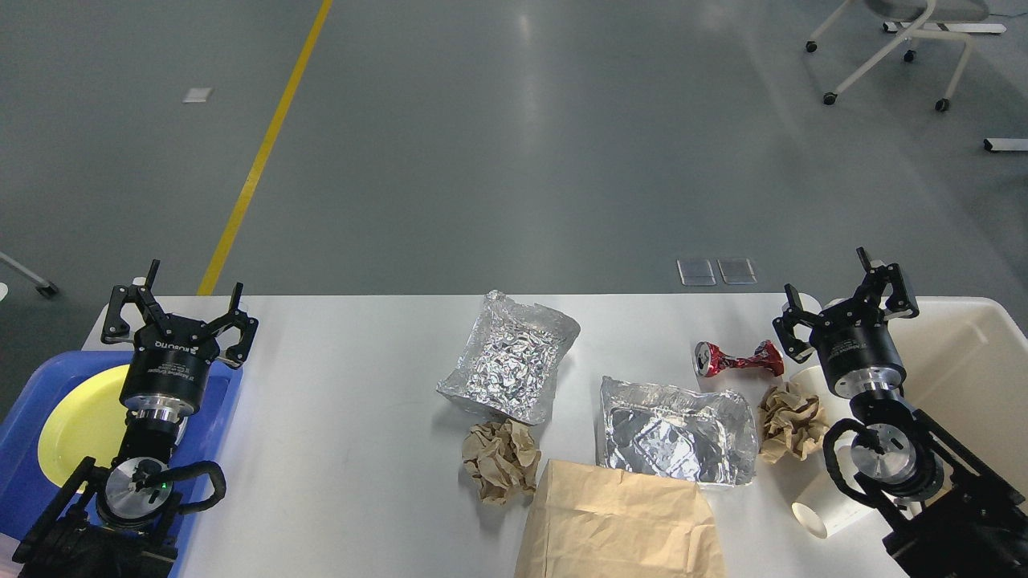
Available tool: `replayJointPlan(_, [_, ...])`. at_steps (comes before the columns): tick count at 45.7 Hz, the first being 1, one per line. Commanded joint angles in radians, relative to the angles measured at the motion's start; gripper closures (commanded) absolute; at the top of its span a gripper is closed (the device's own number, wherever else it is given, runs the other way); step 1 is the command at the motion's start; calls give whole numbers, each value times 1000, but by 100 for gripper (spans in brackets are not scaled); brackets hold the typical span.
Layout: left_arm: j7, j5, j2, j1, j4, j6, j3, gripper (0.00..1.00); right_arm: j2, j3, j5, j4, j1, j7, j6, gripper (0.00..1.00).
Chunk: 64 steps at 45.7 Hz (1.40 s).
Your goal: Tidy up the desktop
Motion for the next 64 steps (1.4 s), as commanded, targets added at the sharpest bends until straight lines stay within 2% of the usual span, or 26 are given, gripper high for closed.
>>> replayJointPlan(1, [-2, 0, 0, -1, 1, -2, 0, 4, 0, 0, -1, 8, -2, -2, 4, 0])
replayJointPlan(20, [-2, 0, 0, 0, 1, -2, 0, 4, 0, -72, -62, 103, 7, 0, 7, 0])
replayJointPlan(26, [0, 0, 0, -1, 1, -2, 0, 4, 3, -73, -63, 141, 15, -3, 48, 0])
replayJointPlan(42, [0, 0, 0, -1, 1, -2, 0, 4, -11, -99, -73, 150, 20, 1, 64, 0])
replayJointPlan(47, [-2, 0, 0, -1, 1, -2, 0, 4, -61, -199, -70, 166, 30, 5, 73, 0])
replayJointPlan(54, [0, 0, 0, -1, 1, -2, 0, 4, -169, -351, -59, 163, 86, 6, 215, 0])
replayJointPlan(57, [-2, 0, 0, -1, 1, -2, 0, 4, -216, -386, -53, 155, 133, 6, 244, 0])
replayJointPlan(64, [-1, 0, 0, -1, 1, -2, 0, 4, -362, -544, -51, 155, 253, 6, 260, 0])
